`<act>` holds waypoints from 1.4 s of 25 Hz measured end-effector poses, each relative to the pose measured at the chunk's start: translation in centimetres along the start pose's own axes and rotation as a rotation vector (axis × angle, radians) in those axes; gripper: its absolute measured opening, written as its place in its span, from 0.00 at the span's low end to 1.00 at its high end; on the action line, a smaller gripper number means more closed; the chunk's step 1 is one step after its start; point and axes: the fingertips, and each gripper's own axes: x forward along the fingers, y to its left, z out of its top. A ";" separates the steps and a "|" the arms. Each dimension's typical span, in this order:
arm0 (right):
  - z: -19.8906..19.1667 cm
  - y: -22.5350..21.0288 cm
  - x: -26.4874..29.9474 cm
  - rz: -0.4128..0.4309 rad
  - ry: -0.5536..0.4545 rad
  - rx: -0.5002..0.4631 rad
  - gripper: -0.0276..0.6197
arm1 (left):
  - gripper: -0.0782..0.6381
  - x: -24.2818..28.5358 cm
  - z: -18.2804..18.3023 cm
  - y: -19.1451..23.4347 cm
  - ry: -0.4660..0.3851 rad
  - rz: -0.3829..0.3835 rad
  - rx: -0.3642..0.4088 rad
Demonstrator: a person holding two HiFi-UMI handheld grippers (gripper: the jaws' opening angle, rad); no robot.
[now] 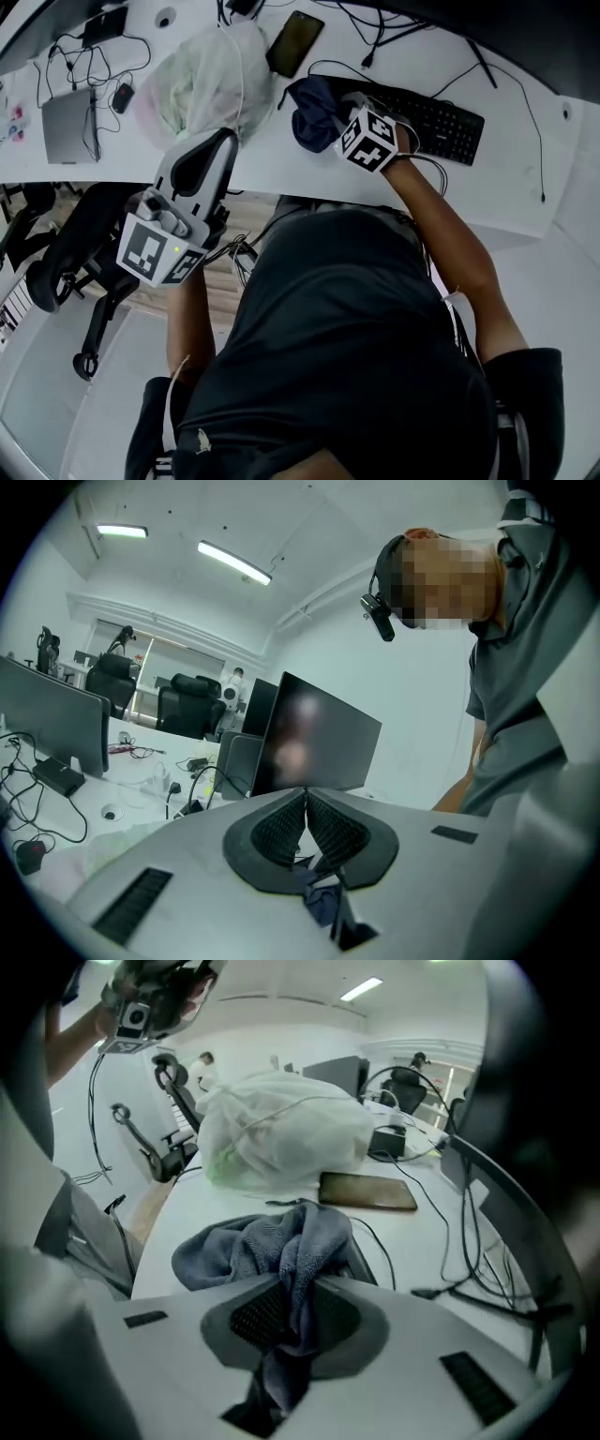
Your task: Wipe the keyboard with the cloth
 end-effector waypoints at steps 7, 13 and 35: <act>-13.8 -5.4 -7.2 -0.143 0.118 0.239 0.13 | 0.13 1.1 0.2 0.0 -0.007 -0.019 -0.004; -24.4 -7.9 -12.9 -0.259 0.223 0.413 0.13 | 0.13 2.0 0.5 -0.1 0.003 -0.033 0.002; -31.4 -6.3 -17.4 -0.403 0.468 0.362 0.12 | 0.13 6.6 0.9 -5.0 0.013 -0.097 0.033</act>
